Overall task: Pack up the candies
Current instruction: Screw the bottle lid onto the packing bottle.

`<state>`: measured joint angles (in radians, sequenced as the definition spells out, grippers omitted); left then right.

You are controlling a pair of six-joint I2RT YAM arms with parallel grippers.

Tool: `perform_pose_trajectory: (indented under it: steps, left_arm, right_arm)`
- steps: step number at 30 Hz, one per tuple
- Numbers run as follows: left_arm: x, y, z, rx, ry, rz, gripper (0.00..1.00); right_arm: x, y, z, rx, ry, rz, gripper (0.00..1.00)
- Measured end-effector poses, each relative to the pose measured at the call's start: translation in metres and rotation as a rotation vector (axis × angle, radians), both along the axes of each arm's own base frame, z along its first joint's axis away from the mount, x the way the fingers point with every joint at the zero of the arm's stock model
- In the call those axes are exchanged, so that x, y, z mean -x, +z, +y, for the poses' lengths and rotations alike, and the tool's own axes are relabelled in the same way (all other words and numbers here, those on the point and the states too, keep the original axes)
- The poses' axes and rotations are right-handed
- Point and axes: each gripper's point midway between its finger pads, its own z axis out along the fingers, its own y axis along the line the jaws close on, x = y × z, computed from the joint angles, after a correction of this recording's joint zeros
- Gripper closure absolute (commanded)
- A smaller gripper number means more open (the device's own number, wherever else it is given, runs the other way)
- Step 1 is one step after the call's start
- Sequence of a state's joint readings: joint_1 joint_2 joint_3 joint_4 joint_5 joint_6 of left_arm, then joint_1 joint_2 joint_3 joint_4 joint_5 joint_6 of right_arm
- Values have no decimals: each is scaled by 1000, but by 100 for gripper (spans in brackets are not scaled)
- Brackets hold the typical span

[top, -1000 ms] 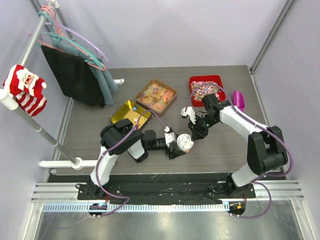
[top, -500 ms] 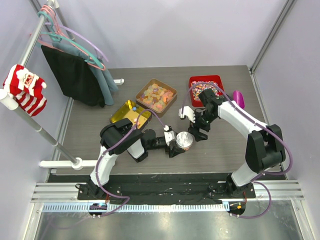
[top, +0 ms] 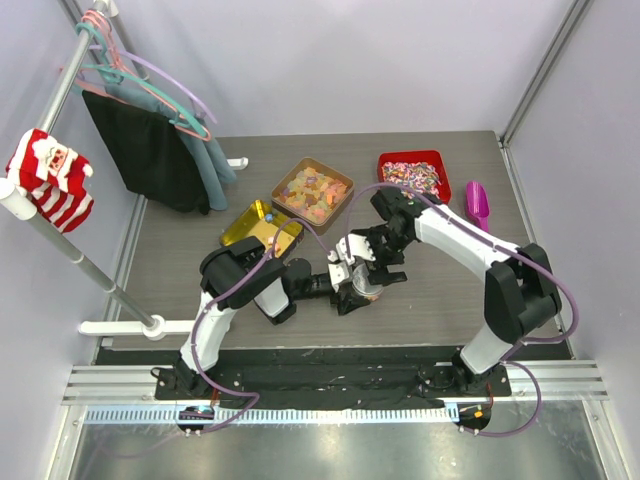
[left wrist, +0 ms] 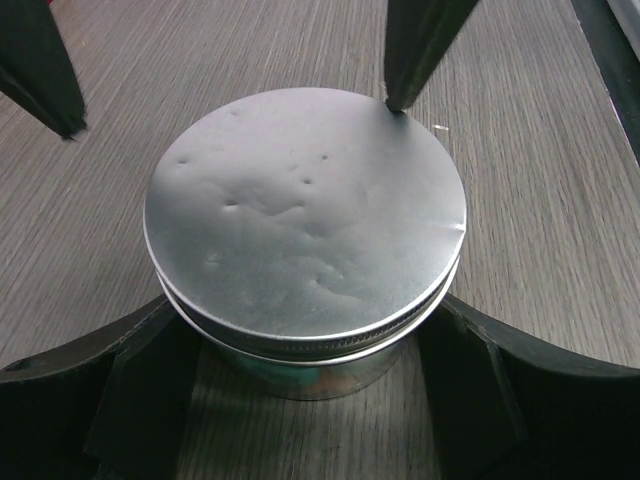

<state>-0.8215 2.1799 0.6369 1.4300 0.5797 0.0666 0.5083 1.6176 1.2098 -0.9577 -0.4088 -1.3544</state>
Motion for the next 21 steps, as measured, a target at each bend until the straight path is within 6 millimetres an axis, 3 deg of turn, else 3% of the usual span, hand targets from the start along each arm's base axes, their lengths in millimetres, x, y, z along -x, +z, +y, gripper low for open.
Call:
perform_pose_trajectory:
  steps: [21]
  left_arm:
    - [0, 0, 0, 0, 1, 1, 41]
  right_arm:
    - [16, -6, 16, -11, 59, 72, 0]
